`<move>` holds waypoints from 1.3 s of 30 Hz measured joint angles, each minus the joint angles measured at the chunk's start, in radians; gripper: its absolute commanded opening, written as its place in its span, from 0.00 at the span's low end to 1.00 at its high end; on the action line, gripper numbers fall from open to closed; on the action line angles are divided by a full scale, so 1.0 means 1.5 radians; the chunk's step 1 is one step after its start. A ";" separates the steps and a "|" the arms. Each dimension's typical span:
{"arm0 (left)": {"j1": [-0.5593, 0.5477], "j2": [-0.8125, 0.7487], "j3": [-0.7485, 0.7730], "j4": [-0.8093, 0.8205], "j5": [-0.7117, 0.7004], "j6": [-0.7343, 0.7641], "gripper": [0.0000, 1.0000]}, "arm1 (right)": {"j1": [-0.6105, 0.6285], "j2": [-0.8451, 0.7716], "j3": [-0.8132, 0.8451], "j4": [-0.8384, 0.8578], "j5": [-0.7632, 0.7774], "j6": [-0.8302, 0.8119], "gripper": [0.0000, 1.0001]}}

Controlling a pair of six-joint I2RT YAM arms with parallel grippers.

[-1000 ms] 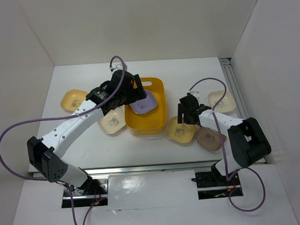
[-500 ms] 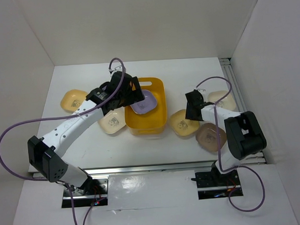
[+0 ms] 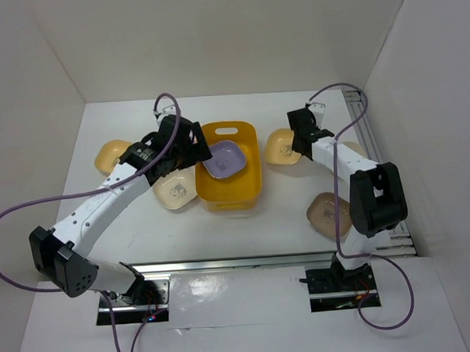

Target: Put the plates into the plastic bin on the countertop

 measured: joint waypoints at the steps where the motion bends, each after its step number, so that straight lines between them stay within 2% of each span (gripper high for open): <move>1: 0.003 -0.009 -0.002 -0.006 -0.007 -0.001 1.00 | 0.002 -0.002 0.018 -0.008 0.017 0.000 0.00; 8: 0.031 -0.087 -0.039 -0.030 -0.047 -0.008 1.00 | 0.062 -0.066 0.096 -0.050 0.113 -0.003 0.00; 12: 0.091 -0.116 -0.088 -0.031 -0.044 -0.040 1.00 | 0.121 -0.102 0.129 -0.040 0.122 -0.028 0.00; 16: 0.135 -0.133 -0.155 -0.037 -0.053 -0.077 1.00 | 0.172 -0.094 0.188 -0.036 0.116 -0.055 0.00; 22: 0.177 -0.133 -0.236 -0.040 -0.060 -0.114 1.00 | 0.195 -0.004 0.271 -0.028 0.003 -0.125 0.00; 31: 0.197 -0.058 -0.317 0.024 -0.061 -0.145 1.00 | 0.199 0.135 0.273 -0.026 -0.193 -0.229 0.00; 33: 0.198 -0.050 -0.327 0.039 -0.058 -0.146 1.00 | 0.198 0.147 0.273 -0.025 -0.220 -0.239 0.03; 34: 0.199 -0.048 -0.332 0.049 -0.057 -0.146 1.00 | 0.199 0.152 0.274 -0.024 -0.230 -0.243 0.15; 35: 0.199 -0.046 -0.337 0.058 -0.056 -0.146 1.00 | 0.199 0.155 0.275 -0.024 -0.237 -0.245 0.34; 36: 0.199 -0.044 -0.342 0.068 -0.054 -0.146 0.99 | 0.199 0.158 0.275 -0.023 -0.240 -0.244 0.70; 37: 0.199 -0.042 -0.349 0.079 -0.052 -0.146 0.99 | 0.200 0.161 0.278 -0.023 -0.243 -0.246 0.89; 38: 0.199 -0.038 -0.354 0.088 -0.050 -0.146 0.97 | 0.202 0.162 0.280 -0.020 -0.246 -0.254 0.97; 39: 0.199 -0.034 -0.358 0.096 -0.048 -0.145 0.97 | 0.203 0.163 0.280 -0.019 -0.247 -0.252 0.99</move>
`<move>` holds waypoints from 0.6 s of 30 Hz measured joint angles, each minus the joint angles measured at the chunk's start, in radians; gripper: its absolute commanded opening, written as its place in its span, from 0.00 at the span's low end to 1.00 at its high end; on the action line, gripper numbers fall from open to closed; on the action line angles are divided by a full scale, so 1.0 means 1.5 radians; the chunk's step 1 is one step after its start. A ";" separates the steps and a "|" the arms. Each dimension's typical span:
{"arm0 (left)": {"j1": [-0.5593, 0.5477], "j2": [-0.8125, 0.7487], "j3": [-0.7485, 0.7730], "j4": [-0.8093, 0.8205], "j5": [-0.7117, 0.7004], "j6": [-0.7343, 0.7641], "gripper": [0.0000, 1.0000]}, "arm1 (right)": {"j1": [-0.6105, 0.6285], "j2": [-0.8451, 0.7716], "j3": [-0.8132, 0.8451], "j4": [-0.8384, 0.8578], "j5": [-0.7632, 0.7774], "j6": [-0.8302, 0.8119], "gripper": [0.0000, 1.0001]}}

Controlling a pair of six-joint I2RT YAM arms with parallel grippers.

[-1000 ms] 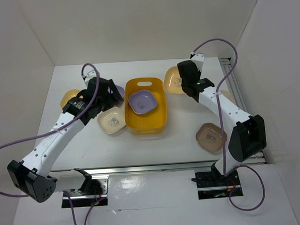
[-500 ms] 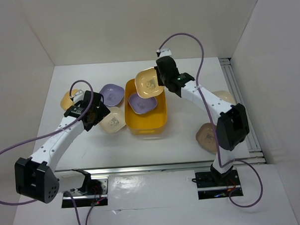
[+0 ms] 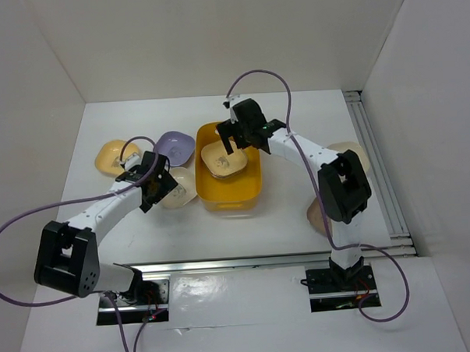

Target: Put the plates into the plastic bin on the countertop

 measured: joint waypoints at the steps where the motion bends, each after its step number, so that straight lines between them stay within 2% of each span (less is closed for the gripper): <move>1: 0.001 0.005 -0.005 0.012 0.002 0.001 0.95 | 0.003 0.000 0.000 0.004 -0.002 -0.003 0.99; 5: 0.004 0.029 -0.018 0.049 0.010 0.002 0.88 | 0.019 -0.012 -0.011 0.050 -0.021 -0.003 0.99; 9: 0.005 0.044 -0.031 0.077 0.014 0.001 0.81 | 0.043 -0.091 -0.067 0.097 -0.043 0.001 0.99; 11: 0.005 0.050 -0.036 0.087 0.014 0.000 0.81 | 0.054 -0.126 -0.072 0.108 -0.050 0.002 0.99; 17: 0.007 0.099 -0.039 0.107 0.014 -0.022 0.54 | 0.082 -0.225 -0.088 0.151 -0.054 0.003 0.99; 18: 0.008 0.100 -0.040 0.108 0.013 -0.027 0.54 | 0.084 -0.236 -0.093 0.153 -0.053 0.004 0.99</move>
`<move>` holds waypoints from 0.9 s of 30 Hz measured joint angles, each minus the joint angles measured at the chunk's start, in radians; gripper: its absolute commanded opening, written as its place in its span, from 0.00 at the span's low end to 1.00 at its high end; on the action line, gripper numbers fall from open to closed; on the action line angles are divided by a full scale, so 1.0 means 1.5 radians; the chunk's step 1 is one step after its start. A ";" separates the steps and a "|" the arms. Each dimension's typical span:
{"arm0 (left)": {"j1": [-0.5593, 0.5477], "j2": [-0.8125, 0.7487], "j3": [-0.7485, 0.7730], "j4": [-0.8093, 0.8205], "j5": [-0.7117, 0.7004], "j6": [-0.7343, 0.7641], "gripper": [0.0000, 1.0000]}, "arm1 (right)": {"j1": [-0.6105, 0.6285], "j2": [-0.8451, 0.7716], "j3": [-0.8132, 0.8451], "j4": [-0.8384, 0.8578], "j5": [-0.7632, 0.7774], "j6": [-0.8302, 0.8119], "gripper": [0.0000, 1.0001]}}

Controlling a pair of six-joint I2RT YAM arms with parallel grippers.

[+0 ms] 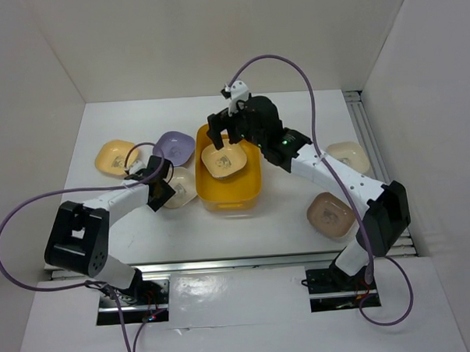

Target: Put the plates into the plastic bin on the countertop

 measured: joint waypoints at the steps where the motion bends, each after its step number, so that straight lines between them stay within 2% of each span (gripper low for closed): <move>1: 0.002 0.000 -0.002 -0.001 -0.002 -0.006 0.44 | 0.002 -0.007 -0.003 0.000 0.001 0.000 0.99; 2: 0.005 0.000 -0.004 -0.001 -0.004 -0.011 0.30 | 0.003 -0.013 -0.007 0.001 0.003 0.000 0.99; 3: 0.010 0.000 -0.004 -0.004 -0.005 -0.021 0.07 | 0.003 -0.018 -0.012 0.002 0.004 0.000 0.99; 4: 0.017 0.000 -0.005 -0.009 -0.005 -0.031 0.00 | 0.003 -0.021 -0.019 0.003 0.007 0.000 0.99; 7: 0.034 -0.027 0.001 -0.009 -0.007 -0.056 0.00 | 0.003 -0.025 -0.042 0.004 0.015 0.001 0.99; 11: 0.042 -0.094 -0.004 -0.097 -0.035 -0.081 0.00 | 0.003 -0.025 -0.068 0.003 0.030 0.008 0.99; 15: 0.033 -0.256 -0.003 -0.178 -0.068 -0.098 0.00 | -0.005 -0.030 -0.082 0.006 0.051 0.025 0.99; 17: 0.027 -0.350 0.008 -0.189 -0.077 -0.090 0.00 | -0.016 -0.042 -0.095 0.008 0.057 0.036 0.99; 19: 0.023 -0.397 0.035 -0.186 -0.078 -0.074 0.00 | -0.032 -0.055 -0.104 0.007 0.075 0.049 0.99; 23: 0.007 -0.388 0.100 -0.142 -0.049 -0.030 0.00 | -0.071 -0.083 -0.115 0.006 0.129 0.084 0.99; 27: -0.040 -0.259 0.192 -0.086 0.000 0.028 0.00 | -0.131 -0.126 -0.133 0.001 0.155 0.115 0.99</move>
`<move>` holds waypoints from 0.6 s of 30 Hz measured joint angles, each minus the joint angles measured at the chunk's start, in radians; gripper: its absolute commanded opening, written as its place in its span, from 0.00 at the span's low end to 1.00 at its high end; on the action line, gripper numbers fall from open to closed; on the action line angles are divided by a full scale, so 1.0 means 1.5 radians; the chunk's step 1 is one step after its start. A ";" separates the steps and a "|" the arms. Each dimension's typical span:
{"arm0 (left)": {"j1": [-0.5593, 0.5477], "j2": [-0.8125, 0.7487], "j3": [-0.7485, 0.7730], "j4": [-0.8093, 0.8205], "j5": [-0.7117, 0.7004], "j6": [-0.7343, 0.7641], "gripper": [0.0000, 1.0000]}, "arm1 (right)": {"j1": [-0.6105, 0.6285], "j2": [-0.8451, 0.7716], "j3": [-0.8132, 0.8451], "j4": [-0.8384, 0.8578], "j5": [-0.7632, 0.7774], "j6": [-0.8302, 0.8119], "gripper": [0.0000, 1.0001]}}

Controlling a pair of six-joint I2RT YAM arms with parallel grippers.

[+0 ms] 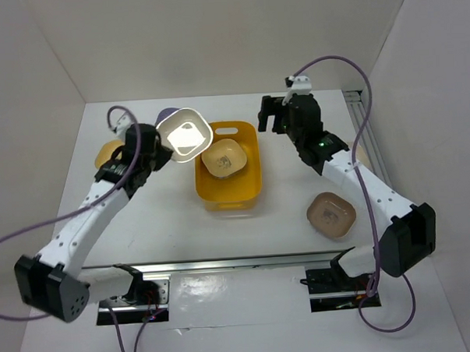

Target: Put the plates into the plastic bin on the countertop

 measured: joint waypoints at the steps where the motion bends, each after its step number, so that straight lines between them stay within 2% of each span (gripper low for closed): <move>1: -0.014 0.039 0.023 0.016 0.010 0.007 0.00 | -0.016 -0.010 -0.004 -0.001 0.001 0.006 0.99; 6: -0.079 0.201 0.114 0.051 0.035 0.017 0.00 | -0.078 -0.044 -0.019 -0.009 0.001 0.026 0.99; 12: -0.117 0.281 0.135 0.032 0.026 -0.040 0.00 | -0.124 -0.056 -0.050 -0.016 0.007 0.054 0.99; 17: -0.129 0.336 0.152 0.019 0.017 -0.086 0.00 | -0.195 -0.043 -0.114 -0.016 -0.007 0.089 0.99; 18: -0.130 0.348 0.154 0.019 0.016 -0.092 0.06 | -0.208 -0.042 -0.131 -0.017 -0.014 0.095 0.99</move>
